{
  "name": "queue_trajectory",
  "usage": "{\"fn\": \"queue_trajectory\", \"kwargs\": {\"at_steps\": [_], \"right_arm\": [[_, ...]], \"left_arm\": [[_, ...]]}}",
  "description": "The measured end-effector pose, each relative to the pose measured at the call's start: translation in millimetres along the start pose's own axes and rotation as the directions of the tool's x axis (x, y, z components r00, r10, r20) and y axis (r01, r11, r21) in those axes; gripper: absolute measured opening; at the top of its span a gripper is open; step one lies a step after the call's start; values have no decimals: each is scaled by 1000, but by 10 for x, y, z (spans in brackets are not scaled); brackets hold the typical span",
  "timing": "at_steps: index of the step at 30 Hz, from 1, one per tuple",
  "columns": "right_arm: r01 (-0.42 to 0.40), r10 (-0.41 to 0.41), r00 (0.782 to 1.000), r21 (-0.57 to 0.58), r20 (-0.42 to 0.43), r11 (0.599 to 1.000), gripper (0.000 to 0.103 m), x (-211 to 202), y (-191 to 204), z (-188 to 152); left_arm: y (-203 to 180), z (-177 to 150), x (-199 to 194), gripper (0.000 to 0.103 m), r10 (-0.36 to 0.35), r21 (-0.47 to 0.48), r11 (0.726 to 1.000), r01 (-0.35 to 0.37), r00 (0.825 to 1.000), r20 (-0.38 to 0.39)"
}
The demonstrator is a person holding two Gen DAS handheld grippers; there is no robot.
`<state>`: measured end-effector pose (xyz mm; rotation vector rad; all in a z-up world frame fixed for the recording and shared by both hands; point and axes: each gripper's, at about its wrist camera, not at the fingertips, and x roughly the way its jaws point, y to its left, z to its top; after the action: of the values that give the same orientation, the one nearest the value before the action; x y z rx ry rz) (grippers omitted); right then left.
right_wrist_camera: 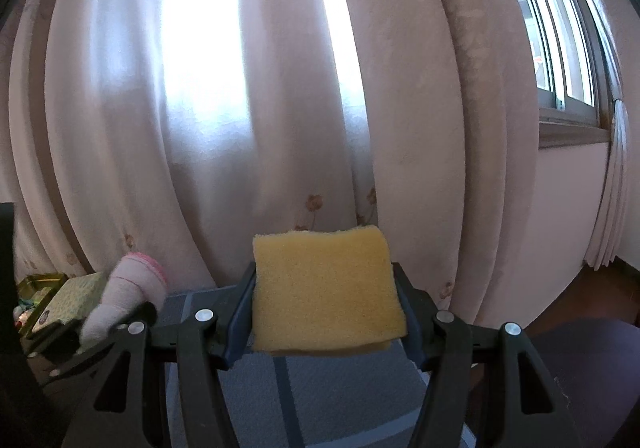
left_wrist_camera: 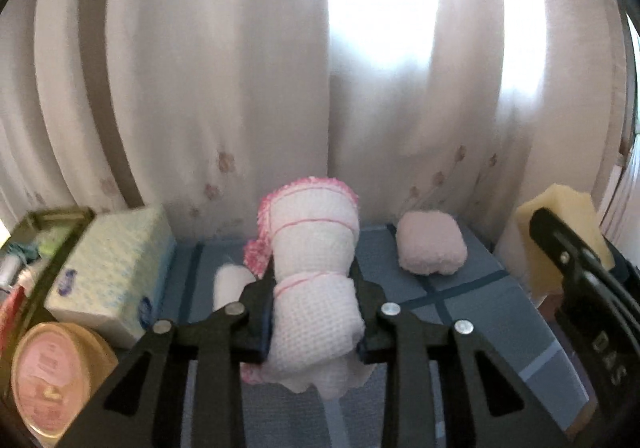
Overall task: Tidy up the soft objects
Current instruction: 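Grasp the rolled pink-edged white towel with the left tool while the right tool holds the sponge, then carry the towel and sponge over the gold tray with both tools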
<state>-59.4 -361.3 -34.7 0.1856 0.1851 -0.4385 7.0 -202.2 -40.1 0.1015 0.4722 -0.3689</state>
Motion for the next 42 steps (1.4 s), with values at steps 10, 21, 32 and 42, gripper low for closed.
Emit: {"fn": "queue_trajectory", "kwargs": {"at_steps": [10,21,32,42], "right_arm": [[11,-8,999,-53,48,999,64,-65,94,-15],[71,-67,996,-65,60,995,64,-109,150,-33],[105,-102,992,-39,71,994,63,-285,156,-75],[84,-84,994,5,75,996,63,-519,242,-161]], "left_arm": [[20,-75,-364,28,65,54,996,-75,985,159],[189,-138,-449,28,43,22,999,-48,982,186],[495,-314,-802,28,-177,-12,983,186,954,244],[589,-356,-894,28,-262,-17,962,273,935,239]]}}
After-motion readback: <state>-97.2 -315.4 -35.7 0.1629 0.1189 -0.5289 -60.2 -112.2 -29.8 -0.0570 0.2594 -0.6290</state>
